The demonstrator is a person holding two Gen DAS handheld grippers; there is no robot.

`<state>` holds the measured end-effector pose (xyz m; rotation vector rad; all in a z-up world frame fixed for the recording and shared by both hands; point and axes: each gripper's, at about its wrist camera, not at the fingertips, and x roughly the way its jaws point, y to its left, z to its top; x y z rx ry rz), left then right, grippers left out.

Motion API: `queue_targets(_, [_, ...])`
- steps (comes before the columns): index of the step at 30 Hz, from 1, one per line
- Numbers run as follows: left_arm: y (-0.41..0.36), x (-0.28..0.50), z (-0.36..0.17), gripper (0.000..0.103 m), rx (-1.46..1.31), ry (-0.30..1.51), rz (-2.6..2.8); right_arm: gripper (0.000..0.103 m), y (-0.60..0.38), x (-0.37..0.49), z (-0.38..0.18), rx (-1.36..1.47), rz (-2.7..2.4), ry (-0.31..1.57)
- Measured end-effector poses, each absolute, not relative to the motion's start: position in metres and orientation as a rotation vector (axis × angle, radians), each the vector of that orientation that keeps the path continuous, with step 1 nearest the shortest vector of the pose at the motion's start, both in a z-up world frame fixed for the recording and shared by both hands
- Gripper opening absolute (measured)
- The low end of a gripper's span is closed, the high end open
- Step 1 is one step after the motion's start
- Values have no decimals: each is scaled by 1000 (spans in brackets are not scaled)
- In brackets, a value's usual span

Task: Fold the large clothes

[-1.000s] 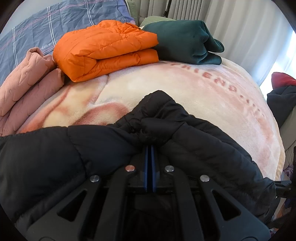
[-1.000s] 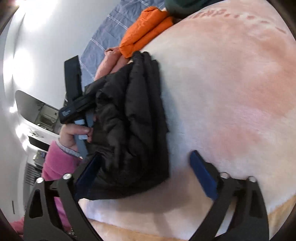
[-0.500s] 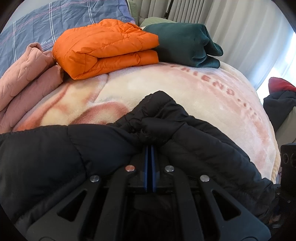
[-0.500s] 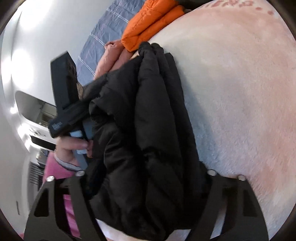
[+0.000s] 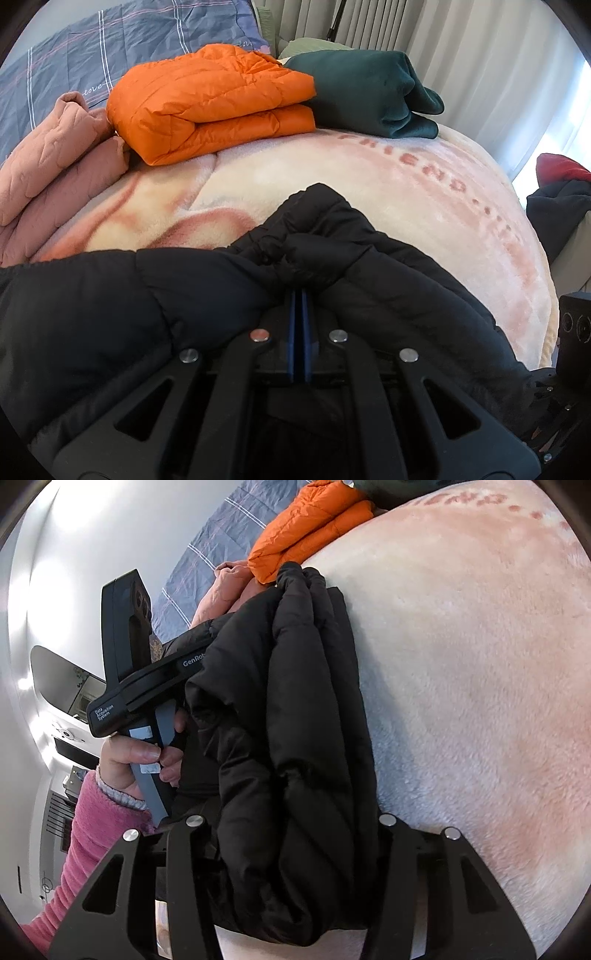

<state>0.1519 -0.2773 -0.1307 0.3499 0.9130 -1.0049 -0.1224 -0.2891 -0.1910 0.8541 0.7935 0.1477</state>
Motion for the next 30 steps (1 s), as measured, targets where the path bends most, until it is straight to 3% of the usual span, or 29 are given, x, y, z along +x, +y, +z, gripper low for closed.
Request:
queue_targets(5, [-270,150,-119,7,316,905,-1009,49,-285,-123,-190,818,135,786])
queue_targets(6, [-266,151,-114,11,291,909,-1014,49,-284,-123,-190,816,134,785])
queue_targets(8, [-250,153,-100,36,225,905,-1043,49,-285,-121,-191,817,136,785])
queue_targets(9, [-241,152,-93,59,203,882,-1051,49,-285,-121,-191,818,138,784])
queue_targets(10, [-227,150,-82,75,187,834,-1047,49,-285,-121,-191,819,139,784])
queue_targets(12, [-204,146,-66,85,191,753,-998,49,-285,-121,-192,819,141,782])
queue_targets(17, [-146,159,-54,87,196,703,-851,49,-284,-121,-192,812,140,778])
queue_targets(24, [-92,205,-107,95,-115,919,-807,51,-274,-122,-189,772,114,770])
queue_targets(30, [-101,213,-127,101,-118,968,-838,52,-259,-125,-185,710,79,763])
